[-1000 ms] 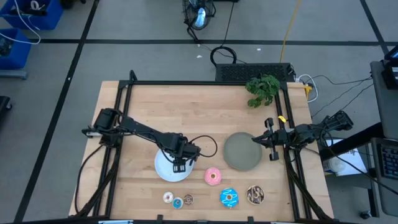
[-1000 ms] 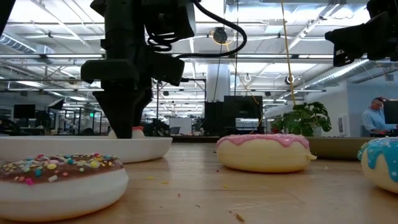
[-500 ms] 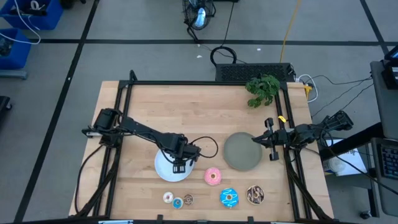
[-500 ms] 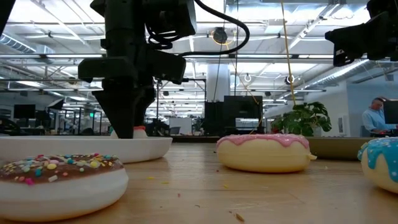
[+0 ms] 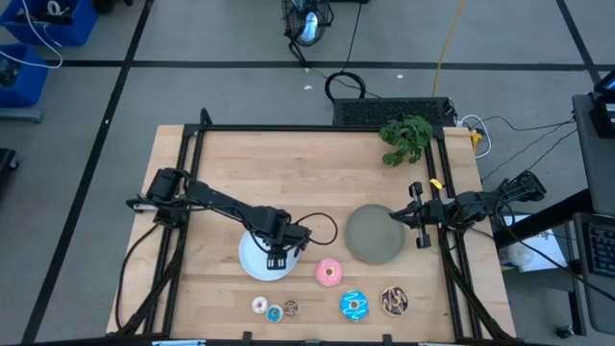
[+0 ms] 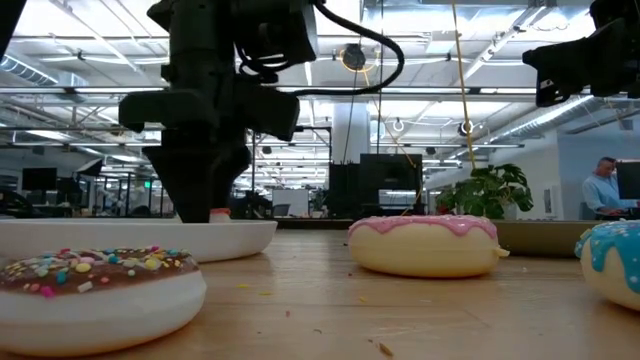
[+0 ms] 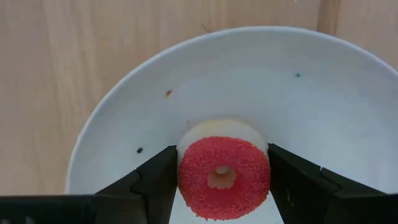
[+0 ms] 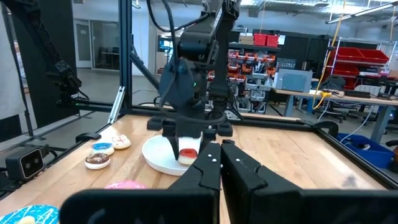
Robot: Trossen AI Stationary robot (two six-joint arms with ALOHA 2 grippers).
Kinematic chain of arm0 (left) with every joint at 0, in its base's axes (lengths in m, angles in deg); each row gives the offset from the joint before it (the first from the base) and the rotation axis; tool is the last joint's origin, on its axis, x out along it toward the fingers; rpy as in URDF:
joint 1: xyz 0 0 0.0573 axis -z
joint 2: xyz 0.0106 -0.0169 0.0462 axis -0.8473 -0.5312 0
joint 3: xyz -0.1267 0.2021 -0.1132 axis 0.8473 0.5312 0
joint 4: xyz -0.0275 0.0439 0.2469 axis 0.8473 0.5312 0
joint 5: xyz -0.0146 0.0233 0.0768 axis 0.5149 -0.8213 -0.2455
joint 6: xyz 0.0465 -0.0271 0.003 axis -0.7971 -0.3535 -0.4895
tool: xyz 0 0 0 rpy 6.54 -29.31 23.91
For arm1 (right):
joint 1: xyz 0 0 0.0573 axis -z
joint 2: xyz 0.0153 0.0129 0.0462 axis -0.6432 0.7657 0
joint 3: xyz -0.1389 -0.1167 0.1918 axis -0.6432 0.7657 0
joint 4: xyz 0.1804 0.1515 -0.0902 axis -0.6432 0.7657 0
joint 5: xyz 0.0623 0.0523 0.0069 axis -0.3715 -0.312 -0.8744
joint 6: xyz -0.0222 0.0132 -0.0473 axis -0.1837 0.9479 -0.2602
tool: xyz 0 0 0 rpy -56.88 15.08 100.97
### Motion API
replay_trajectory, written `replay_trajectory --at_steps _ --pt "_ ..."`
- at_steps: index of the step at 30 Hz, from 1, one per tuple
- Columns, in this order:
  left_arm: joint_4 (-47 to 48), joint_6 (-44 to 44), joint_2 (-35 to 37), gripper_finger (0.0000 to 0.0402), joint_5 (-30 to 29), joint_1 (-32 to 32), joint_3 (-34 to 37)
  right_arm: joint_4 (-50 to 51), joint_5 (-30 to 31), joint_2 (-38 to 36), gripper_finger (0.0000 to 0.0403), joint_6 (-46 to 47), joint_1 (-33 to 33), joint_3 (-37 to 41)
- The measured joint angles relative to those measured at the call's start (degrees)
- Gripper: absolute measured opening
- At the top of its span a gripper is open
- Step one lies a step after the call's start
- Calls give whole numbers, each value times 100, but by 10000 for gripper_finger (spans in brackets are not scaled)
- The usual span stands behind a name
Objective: Pick & Place donuts
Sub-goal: Put the small orange donut on the white plate
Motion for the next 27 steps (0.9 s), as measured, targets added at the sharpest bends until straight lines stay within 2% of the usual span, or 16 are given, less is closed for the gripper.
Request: replay_trajectory --at_steps 22,27 --pt "17 -39 -14 231 -31 -13 2 2 -21 1 0 16 1 0" --pt "24 -15 -14 257 39 -13 2 2 -21 0 0 16 2 0"
